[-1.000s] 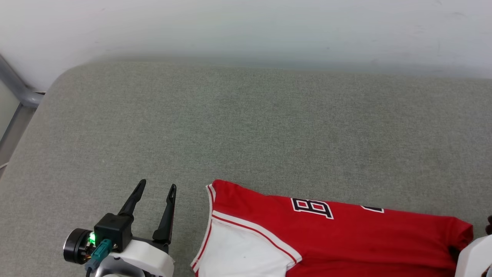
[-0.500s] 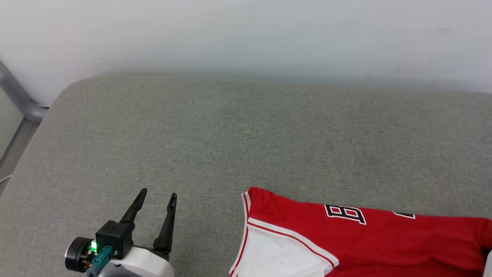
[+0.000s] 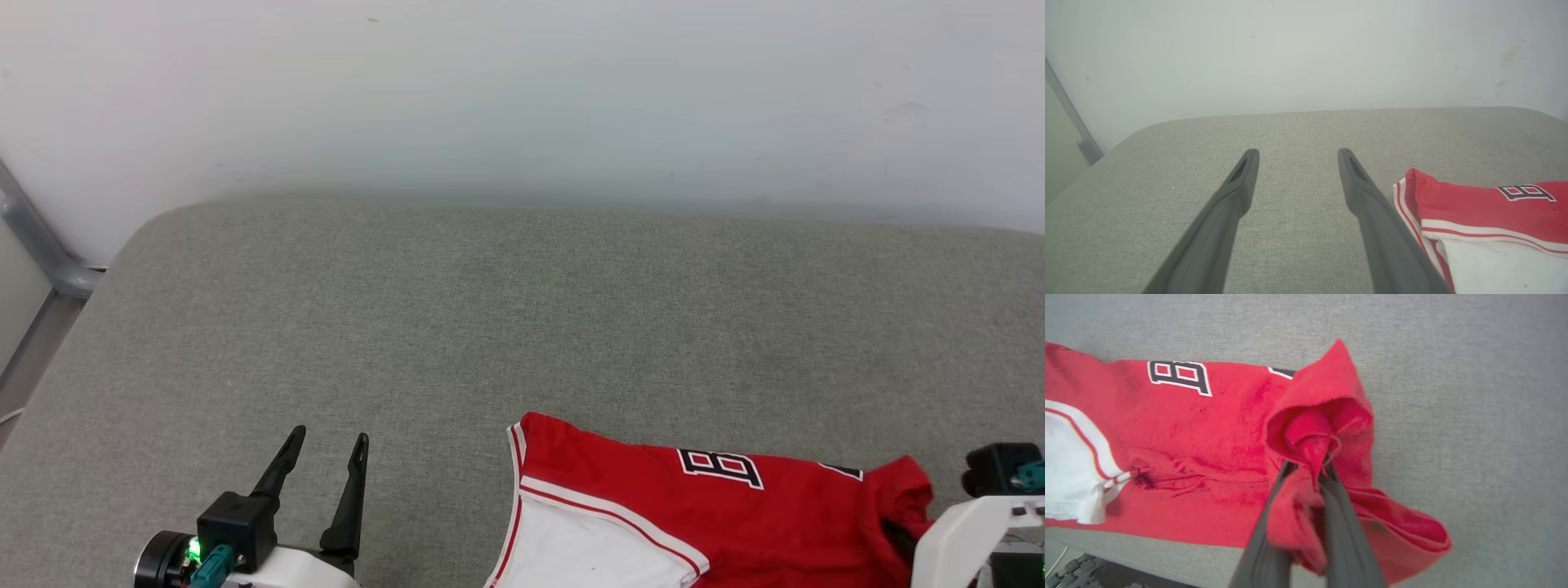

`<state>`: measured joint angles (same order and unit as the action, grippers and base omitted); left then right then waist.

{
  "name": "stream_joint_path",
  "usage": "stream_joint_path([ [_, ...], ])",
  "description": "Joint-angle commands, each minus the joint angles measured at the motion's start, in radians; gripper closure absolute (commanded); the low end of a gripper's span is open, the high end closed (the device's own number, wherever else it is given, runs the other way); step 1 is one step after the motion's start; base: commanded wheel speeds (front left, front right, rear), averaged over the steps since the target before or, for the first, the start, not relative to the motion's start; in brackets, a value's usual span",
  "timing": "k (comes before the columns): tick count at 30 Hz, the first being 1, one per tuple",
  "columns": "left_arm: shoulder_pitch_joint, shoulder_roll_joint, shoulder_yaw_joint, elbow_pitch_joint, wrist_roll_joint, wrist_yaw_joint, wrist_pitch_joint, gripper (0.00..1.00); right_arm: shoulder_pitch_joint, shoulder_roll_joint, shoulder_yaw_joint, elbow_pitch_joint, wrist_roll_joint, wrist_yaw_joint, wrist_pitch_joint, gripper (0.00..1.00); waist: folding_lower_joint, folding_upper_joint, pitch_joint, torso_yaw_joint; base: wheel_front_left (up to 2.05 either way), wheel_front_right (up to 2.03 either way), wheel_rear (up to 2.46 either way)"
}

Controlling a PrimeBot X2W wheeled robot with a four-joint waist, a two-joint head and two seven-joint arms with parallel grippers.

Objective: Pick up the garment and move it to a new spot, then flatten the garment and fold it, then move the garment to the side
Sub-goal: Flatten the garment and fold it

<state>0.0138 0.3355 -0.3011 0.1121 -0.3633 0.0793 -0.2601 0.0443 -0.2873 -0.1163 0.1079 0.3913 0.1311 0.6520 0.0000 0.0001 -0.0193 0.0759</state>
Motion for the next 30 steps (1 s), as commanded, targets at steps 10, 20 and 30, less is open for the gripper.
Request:
stream_joint_path([
  [10,0.018,-0.020,0.019,-0.003,0.013,-0.015,-0.007,0.00,0.008,0.173,0.123,-0.166,0.113,-0.001,0.117,1.00,0.0000,-0.0001,-0.008,0.025,0.00,0.00,0.00],
  [20,0.021,-0.026,0.038,0.008,0.023,-0.029,-0.007,0.00,-0.036,0.238,0.253,-0.140,0.251,-0.001,0.075,1.00,0.0000,-0.0001,-0.018,0.068,0.00,0.00,0.00],
  [30,0.014,-0.025,0.038,0.025,0.026,-0.042,-0.007,0.00,-0.133,0.238,0.386,0.081,0.360,-0.001,-0.130,1.00,0.0000,-0.0001,-0.024,0.108,0.00,0.00,0.00],
])
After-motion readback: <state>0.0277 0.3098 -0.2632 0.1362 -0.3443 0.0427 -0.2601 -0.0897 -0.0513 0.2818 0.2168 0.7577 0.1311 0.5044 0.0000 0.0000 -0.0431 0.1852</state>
